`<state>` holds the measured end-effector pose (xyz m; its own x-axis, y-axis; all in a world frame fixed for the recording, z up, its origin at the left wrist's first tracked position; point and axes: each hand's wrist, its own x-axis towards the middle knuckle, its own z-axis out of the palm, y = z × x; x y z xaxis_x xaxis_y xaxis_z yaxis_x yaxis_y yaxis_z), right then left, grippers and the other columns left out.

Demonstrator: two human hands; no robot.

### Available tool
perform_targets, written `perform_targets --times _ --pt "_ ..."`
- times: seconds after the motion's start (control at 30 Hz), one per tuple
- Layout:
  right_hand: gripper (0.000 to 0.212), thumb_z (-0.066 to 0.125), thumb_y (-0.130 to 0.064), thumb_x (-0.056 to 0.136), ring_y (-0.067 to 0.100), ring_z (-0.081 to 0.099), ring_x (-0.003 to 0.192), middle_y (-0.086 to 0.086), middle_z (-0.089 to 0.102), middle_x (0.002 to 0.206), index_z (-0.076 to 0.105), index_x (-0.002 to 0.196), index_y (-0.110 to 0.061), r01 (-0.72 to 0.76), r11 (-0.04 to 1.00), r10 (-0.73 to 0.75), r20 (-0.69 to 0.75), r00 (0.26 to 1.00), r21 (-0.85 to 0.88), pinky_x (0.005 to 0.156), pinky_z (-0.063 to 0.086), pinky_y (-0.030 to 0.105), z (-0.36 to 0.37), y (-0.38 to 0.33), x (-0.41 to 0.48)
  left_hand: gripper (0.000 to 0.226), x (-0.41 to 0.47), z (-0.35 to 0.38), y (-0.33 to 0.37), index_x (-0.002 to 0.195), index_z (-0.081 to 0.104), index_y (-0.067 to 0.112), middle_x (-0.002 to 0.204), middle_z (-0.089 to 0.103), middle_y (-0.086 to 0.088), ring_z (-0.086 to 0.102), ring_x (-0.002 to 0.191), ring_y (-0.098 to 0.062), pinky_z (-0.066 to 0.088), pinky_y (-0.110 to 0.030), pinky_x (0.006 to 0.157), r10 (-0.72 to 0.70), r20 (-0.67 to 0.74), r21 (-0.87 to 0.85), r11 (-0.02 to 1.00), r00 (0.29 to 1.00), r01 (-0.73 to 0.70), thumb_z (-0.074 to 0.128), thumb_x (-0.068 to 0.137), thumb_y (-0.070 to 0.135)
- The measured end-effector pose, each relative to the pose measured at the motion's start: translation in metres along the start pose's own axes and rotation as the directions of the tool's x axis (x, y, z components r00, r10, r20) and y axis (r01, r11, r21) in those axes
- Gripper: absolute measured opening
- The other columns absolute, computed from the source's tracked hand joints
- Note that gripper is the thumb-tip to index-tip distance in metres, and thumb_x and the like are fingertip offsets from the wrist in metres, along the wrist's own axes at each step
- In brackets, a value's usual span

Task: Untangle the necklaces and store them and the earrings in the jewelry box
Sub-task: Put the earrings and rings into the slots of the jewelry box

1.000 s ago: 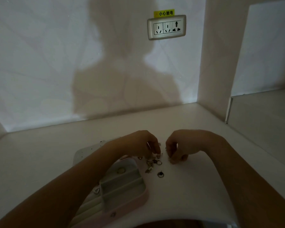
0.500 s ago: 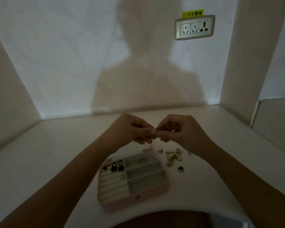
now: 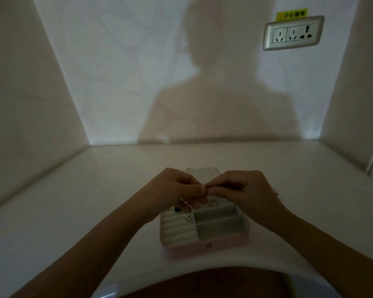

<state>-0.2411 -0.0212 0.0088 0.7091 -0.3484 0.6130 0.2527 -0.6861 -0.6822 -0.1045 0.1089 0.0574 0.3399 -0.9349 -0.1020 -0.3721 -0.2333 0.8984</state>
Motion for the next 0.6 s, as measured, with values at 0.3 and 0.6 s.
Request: perform_targets --times 0.3,0.6 --pt "0.012 0.066 -0.015 0.073 0.014 0.066 0.07 0.005 0.068 0.072 0.068 0.08 -0.005 -0.455 0.785 0.367 0.276 0.888 0.421 0.066 0.055 0.023 -0.002 -0.001 0.002 0.006 -0.007 0.011 -0.008 0.075 0.071 0.014 0.063 0.07 0.001 0.063 0.052 -0.004 0.05 -0.015 0.053 0.197 -0.148 0.089 0.979 0.969 -0.185 0.075 0.072 0.014" --pt "0.013 0.067 -0.02 0.071 0.014 0.064 0.065 0.008 0.064 0.07 0.067 0.073 -0.007 -0.558 0.627 0.427 0.359 0.83 0.544 0.06 0.054 0.022 -0.006 0.001 0.002 0.014 -0.009 0.023 -0.009 0.069 0.068 0.032 0.065 0.066 0.018 0.054 0.048 0.004 0.047 -0.014 0.05 0.366 -0.277 0.227 0.923 0.888 -0.31 0.075 0.073 0.021"
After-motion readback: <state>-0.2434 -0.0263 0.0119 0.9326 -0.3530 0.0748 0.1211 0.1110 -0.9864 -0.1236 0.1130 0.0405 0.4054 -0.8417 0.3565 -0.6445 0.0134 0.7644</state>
